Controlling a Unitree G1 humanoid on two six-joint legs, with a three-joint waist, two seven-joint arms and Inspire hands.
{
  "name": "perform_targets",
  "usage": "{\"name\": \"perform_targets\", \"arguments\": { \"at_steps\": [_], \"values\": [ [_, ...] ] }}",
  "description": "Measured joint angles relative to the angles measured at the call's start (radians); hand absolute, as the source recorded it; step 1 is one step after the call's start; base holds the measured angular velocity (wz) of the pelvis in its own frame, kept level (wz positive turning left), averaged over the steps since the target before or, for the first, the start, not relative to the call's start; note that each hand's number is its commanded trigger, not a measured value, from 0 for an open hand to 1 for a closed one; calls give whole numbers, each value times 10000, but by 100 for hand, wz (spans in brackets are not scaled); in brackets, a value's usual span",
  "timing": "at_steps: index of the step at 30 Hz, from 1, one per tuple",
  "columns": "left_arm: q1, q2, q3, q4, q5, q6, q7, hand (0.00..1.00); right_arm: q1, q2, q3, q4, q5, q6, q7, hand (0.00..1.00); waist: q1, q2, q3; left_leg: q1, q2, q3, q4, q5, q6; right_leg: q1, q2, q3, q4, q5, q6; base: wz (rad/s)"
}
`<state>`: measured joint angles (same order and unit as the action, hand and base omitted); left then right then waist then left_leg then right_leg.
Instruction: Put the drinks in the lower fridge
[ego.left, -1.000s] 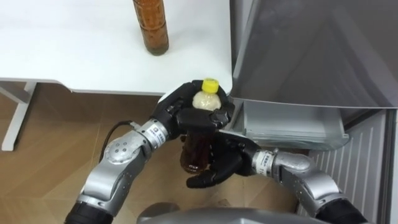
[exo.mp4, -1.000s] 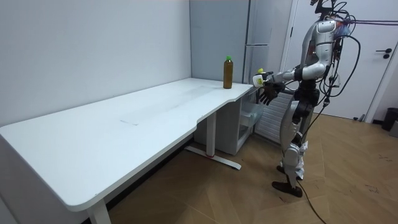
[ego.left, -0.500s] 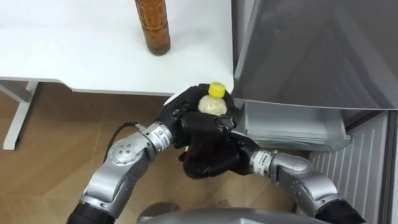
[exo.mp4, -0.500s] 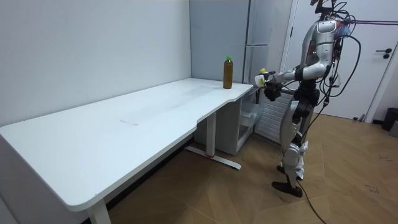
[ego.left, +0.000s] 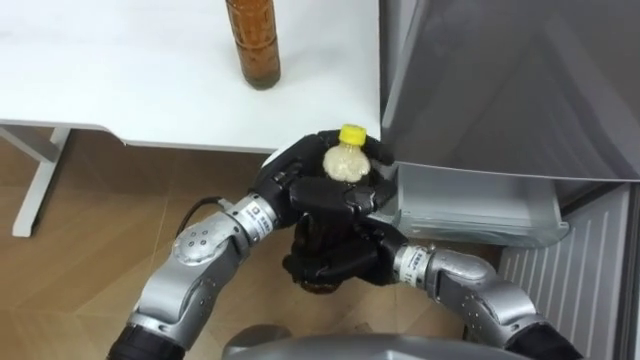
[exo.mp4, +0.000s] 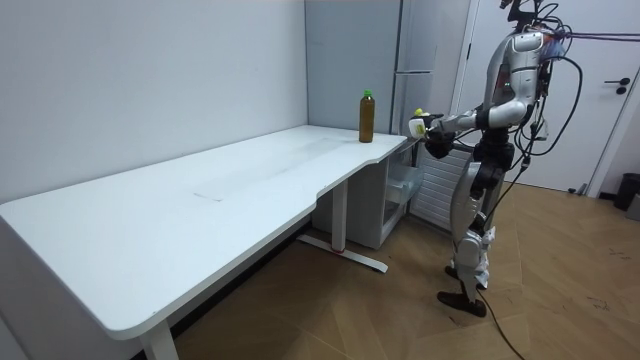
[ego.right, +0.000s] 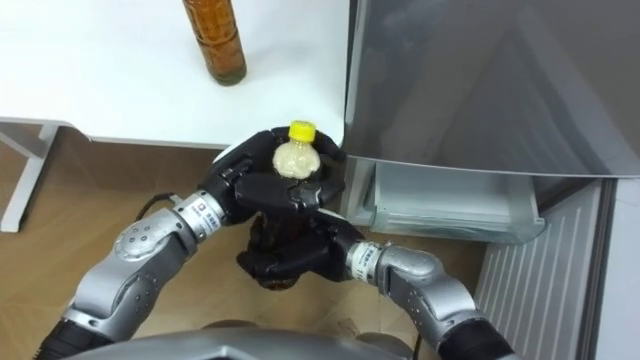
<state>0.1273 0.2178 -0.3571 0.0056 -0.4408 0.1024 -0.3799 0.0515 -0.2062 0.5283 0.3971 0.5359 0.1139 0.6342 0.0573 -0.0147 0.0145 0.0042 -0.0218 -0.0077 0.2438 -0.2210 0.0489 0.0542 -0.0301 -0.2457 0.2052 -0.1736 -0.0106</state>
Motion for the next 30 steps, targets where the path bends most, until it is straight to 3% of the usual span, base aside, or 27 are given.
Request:
{"name": "perform_targets", "arguments": {
  "at_steps": [5, 15, 21, 25, 28, 30],
  "values": [
    [-4, -6, 3, 0, -1, -9, 64, 0, 4, -70, 35, 1, 198, 10, 22, 100, 20, 76, 42, -22, -2, -17, -8, 0, 0, -28, 11, -5, -10, 0, 0, 0],
    [-206, -39, 184, -578, -85, -8, 281, 0, 32, -159, 91, 0, 1571, -32, 379, 100, 6, 57, 19, -12, -3, -43, -41, 2, 2, -26, 3, -8, -21, 0, 1, 0],
    [-211, -125, 827, -1792, -60, -396, 287, 0, 265, -229, -132, 5, 1623, -31, 569, 100, 15, 10, -10, 81, -1, -16, -36, 3, 3, 67, -28, 5, -24, 0, 1, 0],
    [-208, -194, 1079, -2358, -44, -457, 641, 0, 462, -242, -240, 4, 1573, -31, 607, 100, 50, -15, -1, 126, 0, -20, -62, 3, 3, 136, -27, -16, -33, 0, 1, 0],
    [-212, -185, 1745, -3263, 56, -489, 1036, 0, 658, -266, -522, 2, 1435, -32, 620, 100, 204, -4, -2, 181, 7, -11, -95, 1, 0, 136, 24, -2, -39, 0, 2, -7],
    [-222, -224, 2545, -3857, 229, -960, 1335, 0, 838, -278, -1007, 2, 1050, -33, 664, 100, 341, 38, -2, 215, 10, -15, -92, 2, -1, 160, 18, 4, -37, 0, 2, 0]
  ]
}}
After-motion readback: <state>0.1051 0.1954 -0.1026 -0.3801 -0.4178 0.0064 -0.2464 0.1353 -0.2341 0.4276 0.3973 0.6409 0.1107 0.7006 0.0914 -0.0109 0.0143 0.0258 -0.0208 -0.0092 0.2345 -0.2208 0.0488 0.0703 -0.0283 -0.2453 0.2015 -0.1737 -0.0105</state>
